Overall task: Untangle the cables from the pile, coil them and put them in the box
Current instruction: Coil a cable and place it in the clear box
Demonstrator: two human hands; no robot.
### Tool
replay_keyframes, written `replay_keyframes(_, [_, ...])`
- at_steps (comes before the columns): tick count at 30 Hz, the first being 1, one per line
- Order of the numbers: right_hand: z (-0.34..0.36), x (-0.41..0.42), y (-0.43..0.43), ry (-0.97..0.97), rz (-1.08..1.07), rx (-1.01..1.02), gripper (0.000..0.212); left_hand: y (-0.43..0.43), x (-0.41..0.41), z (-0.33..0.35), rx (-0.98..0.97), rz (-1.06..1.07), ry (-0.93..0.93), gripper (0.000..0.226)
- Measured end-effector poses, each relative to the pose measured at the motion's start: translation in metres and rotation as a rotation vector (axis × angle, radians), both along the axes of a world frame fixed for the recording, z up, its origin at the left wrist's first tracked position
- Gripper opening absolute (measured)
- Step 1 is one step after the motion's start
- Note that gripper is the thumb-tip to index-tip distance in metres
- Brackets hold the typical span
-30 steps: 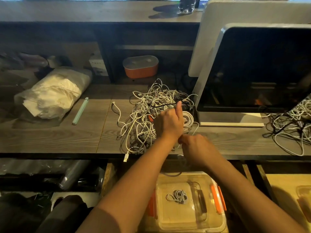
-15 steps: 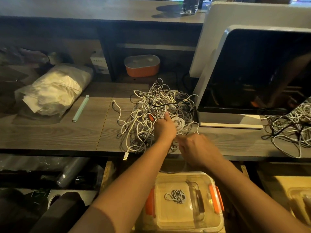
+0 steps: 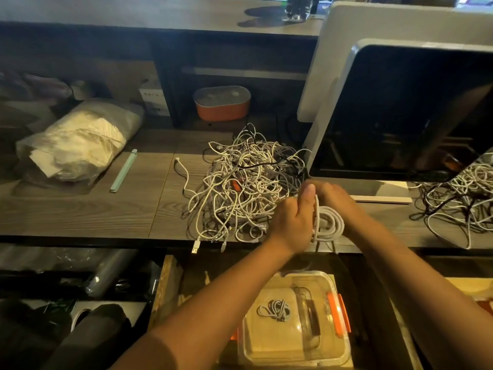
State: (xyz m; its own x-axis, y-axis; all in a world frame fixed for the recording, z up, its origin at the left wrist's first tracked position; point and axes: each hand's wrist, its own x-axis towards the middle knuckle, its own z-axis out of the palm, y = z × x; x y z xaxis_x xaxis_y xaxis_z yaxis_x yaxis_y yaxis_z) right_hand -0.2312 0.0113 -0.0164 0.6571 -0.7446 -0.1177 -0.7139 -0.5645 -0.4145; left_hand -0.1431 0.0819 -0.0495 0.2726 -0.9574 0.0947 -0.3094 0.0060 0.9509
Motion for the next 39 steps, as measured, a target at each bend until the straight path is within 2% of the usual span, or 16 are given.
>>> replay_keyframes(3, [-0.009,0.007,0.019,-0.054,-0.01,0.147,0.012,-0.002,0.011,-0.001,0.019,0.171,-0.013,0.06])
replay_keyframes(6, [-0.029,0.019,0.043,-0.114,0.024,0.169,0.02,-0.004,0.024,-0.01,0.112,0.368,-0.043,0.06])
replay_keyframes(9, [-0.046,0.034,0.056,-0.047,-0.054,0.229,0.026,-0.003,0.036,-0.02,0.17,0.508,-0.095,0.061])
replay_keyframes(12, [-0.057,0.04,0.064,-0.017,-0.087,0.287,0.022,-0.003,0.042,-0.024,0.24,0.586,-0.005,0.06])
replay_keyframes(14, [-0.057,0.041,0.069,-0.033,-0.05,0.313,0.021,-0.005,0.044,-0.026,0.278,0.589,0.0,0.06])
replay_keyframes(16, [-0.051,0.038,0.069,0.009,0.007,0.28,0.019,-0.005,0.048,-0.027,0.265,0.535,-0.147,0.06])
replay_keyframes(19, [-0.033,0.032,0.058,0.145,0.062,0.092,0.02,0.001,0.056,-0.031,0.21,0.36,-0.491,0.058])
replay_keyframes(22, [-0.014,0.025,0.044,0.053,-0.074,-0.113,0.015,0.006,0.063,-0.035,0.302,0.185,-0.597,0.058])
replay_keyframes(25, [-0.006,0.021,0.03,-0.02,-0.177,-0.134,0.019,0.007,0.049,-0.026,0.34,0.046,-0.547,0.056])
replay_keyframes(28, [-0.009,0.019,0.019,-0.107,-0.258,0.025,0.022,0.004,0.034,-0.017,0.301,-0.041,-0.324,0.056])
replay_keyframes(31, [-0.011,0.014,0.014,-0.181,-0.21,0.18,0.021,0.007,0.032,-0.012,0.241,-0.077,-0.155,0.056])
replay_keyframes(33, [-0.015,0.01,0.012,-0.178,-0.147,0.237,0.024,0.014,0.032,-0.008,0.213,-0.12,-0.123,0.057])
replay_keyframes(37, [-0.021,0.004,0.006,-0.148,-0.102,0.228,0.032,0.02,0.031,-0.004,0.222,-0.143,-0.036,0.058])
replay_keyframes(39, [-0.021,0.002,0.002,-0.088,-0.104,0.2,0.03,0.019,0.031,-0.003,0.225,-0.144,-0.013,0.057])
